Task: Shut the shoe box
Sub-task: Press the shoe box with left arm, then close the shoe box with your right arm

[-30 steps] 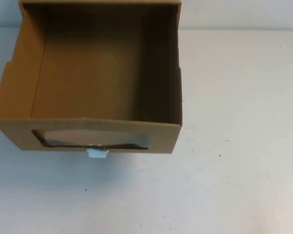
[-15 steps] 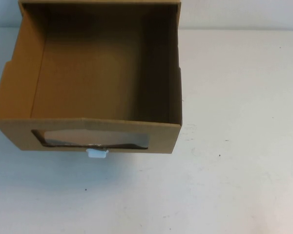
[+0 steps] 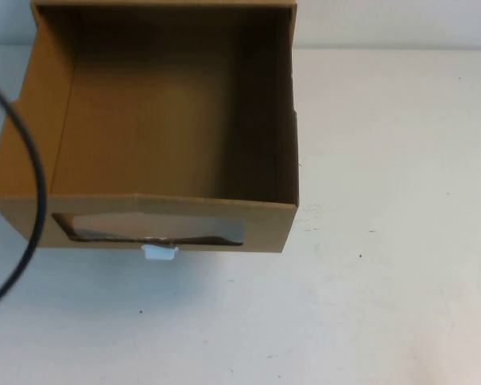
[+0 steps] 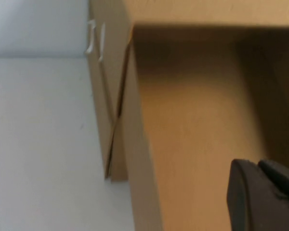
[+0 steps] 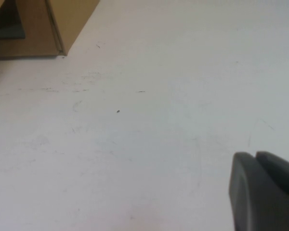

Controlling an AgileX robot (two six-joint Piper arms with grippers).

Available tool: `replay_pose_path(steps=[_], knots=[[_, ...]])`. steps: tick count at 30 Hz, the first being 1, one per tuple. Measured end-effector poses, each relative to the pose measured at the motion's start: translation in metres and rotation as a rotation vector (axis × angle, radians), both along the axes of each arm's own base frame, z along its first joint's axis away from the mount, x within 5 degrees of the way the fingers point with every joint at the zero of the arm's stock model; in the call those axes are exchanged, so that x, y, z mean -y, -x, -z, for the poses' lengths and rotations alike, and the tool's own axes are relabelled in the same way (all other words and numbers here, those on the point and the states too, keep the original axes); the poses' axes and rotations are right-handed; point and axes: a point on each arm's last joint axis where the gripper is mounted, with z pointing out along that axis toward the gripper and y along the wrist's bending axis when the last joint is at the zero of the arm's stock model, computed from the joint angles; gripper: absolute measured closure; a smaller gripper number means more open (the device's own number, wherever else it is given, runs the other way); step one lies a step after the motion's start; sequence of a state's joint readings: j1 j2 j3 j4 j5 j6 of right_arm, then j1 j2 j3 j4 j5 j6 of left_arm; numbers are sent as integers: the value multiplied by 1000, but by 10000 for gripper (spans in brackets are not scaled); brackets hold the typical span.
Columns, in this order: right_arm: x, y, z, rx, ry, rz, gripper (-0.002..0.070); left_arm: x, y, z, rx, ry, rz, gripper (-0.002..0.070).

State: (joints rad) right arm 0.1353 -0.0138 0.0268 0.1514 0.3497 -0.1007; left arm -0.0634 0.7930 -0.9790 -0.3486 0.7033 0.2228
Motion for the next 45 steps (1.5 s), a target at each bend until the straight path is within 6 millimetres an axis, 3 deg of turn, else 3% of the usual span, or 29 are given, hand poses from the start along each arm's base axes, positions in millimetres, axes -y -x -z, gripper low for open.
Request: replay_pose_path(steps=[4,8,12,15,20,26,31,38,45], knots=[[0,0,0,0,0,0,688,10,-58,-41,-18,-63,109,677],[0,0,0,0,0,0,688,22,-122,-56,-69,-70,218,677],[0,0,0,0,0,0,688,31,-174,-61,-100,-59,291,677],[0,0,0,0,0,0,687,35,-210,-52,-135,-57,318,677],[0,0,0,0,0,0,687,43,-249,-39,-153,-58,350,677],[0,0,0,0,0,0,688,64,-269,-16,-191,-81,409,677],[0,0,-1,8,-18,0,687,68,-277,-3,-220,-101,419,677],[-4,-2,-18,116,-425,34,687,67,-277,-4,-214,-122,410,677],[4,-4,-31,224,-694,115,687,67,-277,-4,-214,-124,410,677]])
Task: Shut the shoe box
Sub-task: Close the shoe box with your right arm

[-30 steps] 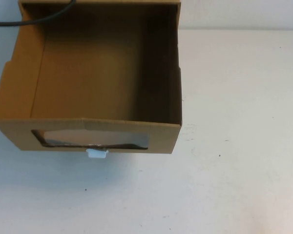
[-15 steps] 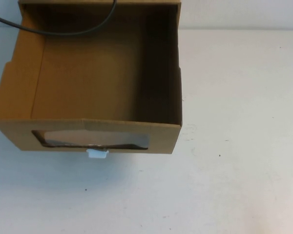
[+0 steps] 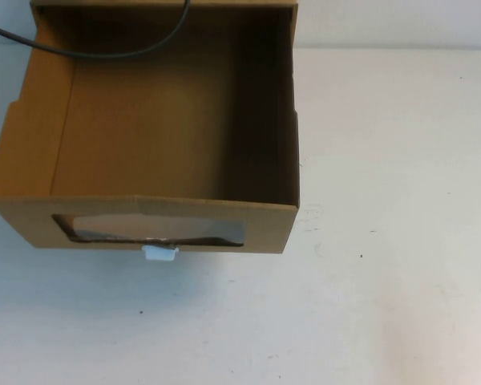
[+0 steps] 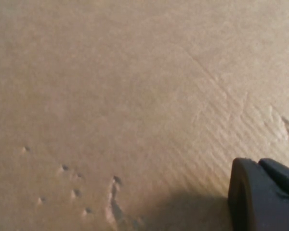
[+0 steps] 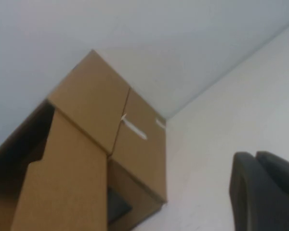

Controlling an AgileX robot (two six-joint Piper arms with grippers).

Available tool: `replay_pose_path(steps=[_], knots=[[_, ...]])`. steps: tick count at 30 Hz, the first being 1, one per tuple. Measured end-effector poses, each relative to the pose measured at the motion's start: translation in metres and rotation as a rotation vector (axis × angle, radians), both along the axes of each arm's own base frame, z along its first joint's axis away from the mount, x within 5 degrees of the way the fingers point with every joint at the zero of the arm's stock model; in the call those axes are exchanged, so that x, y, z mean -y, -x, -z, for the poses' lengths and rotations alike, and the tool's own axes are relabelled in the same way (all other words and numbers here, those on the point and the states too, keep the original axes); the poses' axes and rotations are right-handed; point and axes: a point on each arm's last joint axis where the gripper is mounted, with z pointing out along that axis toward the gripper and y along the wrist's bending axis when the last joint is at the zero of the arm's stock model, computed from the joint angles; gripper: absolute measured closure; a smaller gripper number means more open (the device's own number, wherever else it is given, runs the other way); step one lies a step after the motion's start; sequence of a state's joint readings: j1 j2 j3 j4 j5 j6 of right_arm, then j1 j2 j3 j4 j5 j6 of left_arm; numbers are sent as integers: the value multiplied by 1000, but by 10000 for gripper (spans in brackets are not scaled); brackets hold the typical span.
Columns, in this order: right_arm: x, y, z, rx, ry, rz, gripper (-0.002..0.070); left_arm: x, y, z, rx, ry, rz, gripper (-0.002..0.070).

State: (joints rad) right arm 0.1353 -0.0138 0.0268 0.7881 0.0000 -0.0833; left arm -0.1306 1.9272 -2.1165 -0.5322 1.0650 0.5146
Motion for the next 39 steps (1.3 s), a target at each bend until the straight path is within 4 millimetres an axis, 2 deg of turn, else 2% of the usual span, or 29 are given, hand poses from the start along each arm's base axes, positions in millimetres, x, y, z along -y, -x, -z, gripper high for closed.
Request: replay_pose_path(steps=[2,5,9,14,19,22,26,33,36,39], knots=[[-5,2,-6,-28,-23,-63,687,0,0,0,0,0,0,677],[-16,6,-34,-85,19,-189,687,0,0,0,0,0,0,677],[-33,-3,-65,-333,180,-381,687,0,0,0,2,0,-1,677],[-45,-35,-100,-627,393,-583,687,0,0,0,2,0,-1,677],[-55,-77,-118,-729,502,-706,687,0,0,0,3,0,-2,677],[-73,-99,-126,-730,562,-797,687,0,0,0,3,0,-2,677],[-117,-114,-130,-687,673,-881,687,0,0,0,3,0,-2,677],[-194,-97,-135,-464,803,-866,687,0,0,0,4,1,-3,677],[-216,-94,-134,-372,771,-861,687,0,0,0,4,1,-3,677],[-232,-101,-131,-344,743,-852,687,0,0,0,4,1,-3,677]])
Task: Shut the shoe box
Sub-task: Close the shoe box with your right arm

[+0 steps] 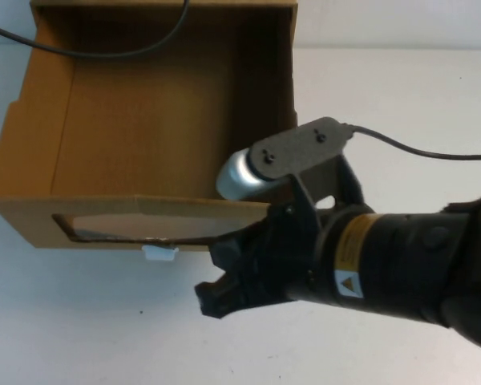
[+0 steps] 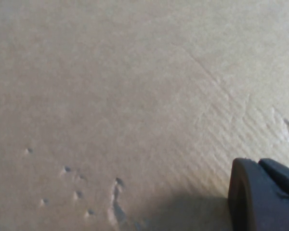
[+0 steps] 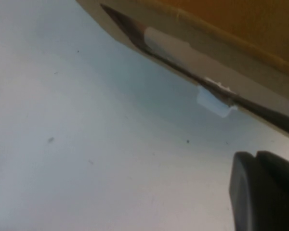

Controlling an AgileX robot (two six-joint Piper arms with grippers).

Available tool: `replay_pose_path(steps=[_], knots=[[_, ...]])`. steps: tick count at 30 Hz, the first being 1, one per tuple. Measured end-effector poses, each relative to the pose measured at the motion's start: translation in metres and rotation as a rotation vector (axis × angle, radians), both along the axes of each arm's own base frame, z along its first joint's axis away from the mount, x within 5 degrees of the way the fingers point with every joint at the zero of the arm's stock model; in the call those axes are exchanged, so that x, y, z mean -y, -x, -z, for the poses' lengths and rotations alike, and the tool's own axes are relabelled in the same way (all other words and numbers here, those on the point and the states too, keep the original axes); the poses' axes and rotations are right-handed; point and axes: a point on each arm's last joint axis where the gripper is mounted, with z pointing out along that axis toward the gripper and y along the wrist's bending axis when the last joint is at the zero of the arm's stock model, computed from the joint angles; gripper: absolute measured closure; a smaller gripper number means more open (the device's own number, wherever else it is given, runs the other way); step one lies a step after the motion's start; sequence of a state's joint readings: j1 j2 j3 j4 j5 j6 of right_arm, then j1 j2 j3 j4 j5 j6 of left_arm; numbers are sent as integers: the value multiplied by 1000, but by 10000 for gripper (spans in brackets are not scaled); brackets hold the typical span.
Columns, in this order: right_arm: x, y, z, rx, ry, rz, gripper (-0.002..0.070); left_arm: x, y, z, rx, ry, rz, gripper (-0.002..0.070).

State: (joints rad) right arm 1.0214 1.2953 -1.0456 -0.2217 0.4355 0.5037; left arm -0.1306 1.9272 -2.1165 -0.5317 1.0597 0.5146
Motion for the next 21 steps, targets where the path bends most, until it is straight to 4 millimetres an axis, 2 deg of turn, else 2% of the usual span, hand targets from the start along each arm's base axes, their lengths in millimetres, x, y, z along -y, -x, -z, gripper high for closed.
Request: replay_pose_path(steps=[9,21], knots=[[-44,-31,2,26,18,6,687,0,0,0,0,0,0,677],[-47,-77,-9,73,4,102,687,0,0,0,0,0,0,677]])
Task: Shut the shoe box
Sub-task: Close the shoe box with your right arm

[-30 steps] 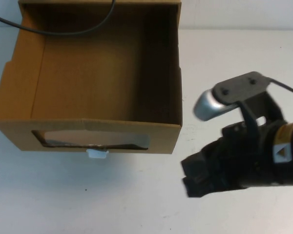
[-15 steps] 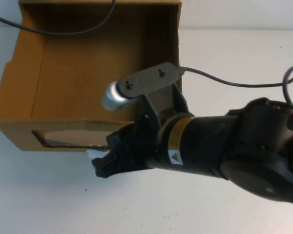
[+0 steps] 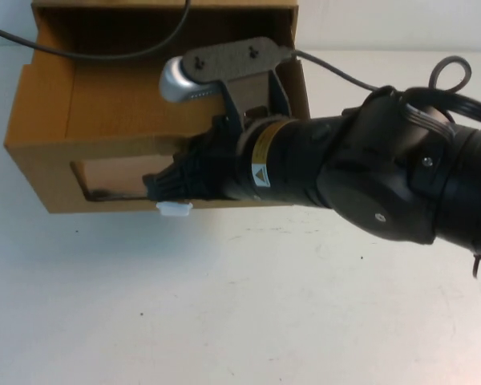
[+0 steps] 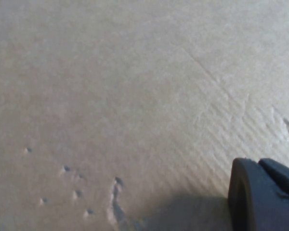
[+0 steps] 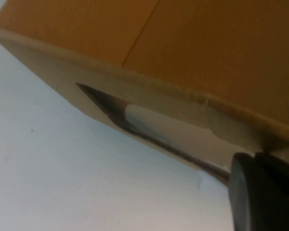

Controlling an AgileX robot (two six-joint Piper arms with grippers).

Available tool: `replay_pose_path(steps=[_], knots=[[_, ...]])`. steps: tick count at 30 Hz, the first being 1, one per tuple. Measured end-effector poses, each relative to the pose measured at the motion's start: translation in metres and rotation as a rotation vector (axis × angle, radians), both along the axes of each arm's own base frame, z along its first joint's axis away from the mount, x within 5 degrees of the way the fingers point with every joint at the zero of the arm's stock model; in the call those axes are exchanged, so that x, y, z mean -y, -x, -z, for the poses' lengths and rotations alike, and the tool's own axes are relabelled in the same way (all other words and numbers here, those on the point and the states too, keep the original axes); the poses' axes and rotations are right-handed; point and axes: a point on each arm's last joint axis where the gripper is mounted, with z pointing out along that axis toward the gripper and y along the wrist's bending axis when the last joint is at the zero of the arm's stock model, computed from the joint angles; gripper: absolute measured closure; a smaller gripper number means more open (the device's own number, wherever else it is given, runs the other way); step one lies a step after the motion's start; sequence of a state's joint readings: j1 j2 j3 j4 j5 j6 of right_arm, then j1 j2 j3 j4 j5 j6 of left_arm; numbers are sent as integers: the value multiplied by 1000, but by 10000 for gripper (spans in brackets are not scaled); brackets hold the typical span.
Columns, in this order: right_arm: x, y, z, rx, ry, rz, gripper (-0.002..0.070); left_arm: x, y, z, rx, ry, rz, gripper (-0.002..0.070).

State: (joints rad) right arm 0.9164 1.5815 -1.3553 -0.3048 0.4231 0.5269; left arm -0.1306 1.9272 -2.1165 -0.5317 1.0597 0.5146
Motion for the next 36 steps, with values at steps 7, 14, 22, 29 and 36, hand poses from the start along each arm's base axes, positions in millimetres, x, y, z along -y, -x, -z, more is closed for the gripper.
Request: replay_pose_path(steps=[7,14,22,29,36], knots=[[-1,-33,-8,56,-55,47,687,0,0,0,0,0,0,677],[-5,-62,-8,106,-111,73,687,0,0,0,0,0,0,677],[-6,-91,-7,154,-172,100,687,0,0,0,0,0,0,677],[-8,-117,-1,183,-228,123,687,0,0,0,0,2,0,677],[-15,-133,2,212,-264,123,687,0,0,0,0,2,0,677]])
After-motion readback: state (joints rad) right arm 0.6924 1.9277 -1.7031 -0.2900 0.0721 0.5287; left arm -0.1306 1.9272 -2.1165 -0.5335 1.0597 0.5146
